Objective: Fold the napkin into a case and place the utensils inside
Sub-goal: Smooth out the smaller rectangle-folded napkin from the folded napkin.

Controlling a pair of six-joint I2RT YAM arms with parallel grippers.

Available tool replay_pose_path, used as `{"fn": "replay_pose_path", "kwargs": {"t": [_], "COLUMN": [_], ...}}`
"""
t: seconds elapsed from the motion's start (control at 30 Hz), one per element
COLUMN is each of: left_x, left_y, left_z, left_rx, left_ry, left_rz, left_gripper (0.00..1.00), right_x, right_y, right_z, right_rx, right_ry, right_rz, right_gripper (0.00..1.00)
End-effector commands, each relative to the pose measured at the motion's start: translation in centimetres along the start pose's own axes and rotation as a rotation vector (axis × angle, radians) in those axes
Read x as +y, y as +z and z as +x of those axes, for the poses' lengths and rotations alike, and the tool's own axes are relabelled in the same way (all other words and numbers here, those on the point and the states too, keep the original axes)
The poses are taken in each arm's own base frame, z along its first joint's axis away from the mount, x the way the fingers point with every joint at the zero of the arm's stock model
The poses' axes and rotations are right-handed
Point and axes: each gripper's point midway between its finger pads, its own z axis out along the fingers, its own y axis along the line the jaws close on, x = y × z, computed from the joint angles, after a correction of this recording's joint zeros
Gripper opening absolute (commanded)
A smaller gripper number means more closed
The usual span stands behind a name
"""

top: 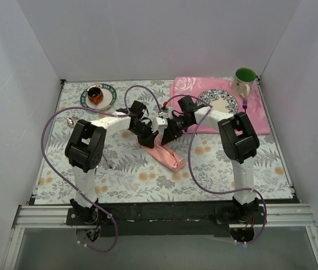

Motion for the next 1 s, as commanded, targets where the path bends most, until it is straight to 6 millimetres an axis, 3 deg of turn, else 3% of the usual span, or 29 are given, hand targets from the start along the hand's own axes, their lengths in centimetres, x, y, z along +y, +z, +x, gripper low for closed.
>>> {"fn": "replay_pose_path", "kwargs": {"t": [0.0, 0.3, 0.47, 0.73, 0.97], "left_x": [-0.8, -1.1, -1.2, -1.1, -1.5], "left_y": [0.5, 0.2, -0.1, -0.7, -1.7], "left_z": [3.7, 3.8, 3.5, 3.0, 1.9], "left_rx": [0.129, 0.127, 0.115, 0.101, 0.101], "left_ry": [-0.062, -0.068, -0.066, -0.042, -0.016], "left_rz": [0.018, 0.01, -0.003, -0.036, -0.056], "left_gripper": [0.03, 0.03, 0.03, 0.03, 0.04], "right_x": [2.9, 1.3, 0.6, -0.3, 1.0], "right_y": [-3.7, -2.6, -0.2, 1.3, 1.6], "right_z": [-4.6, -6.0, -4.3, -3.3, -3.4], "right_rx": [-0.13, -0.151, -0.09, -0.059, -0.059], "right_ry": [-0.052, 0.0, 0.065, 0.087, 0.081], "right_rz": [-0.083, -0.039, -0.067, -0.12, -0.202], "right_gripper": [0.42, 0.38, 0.34, 0.32, 0.07]}}
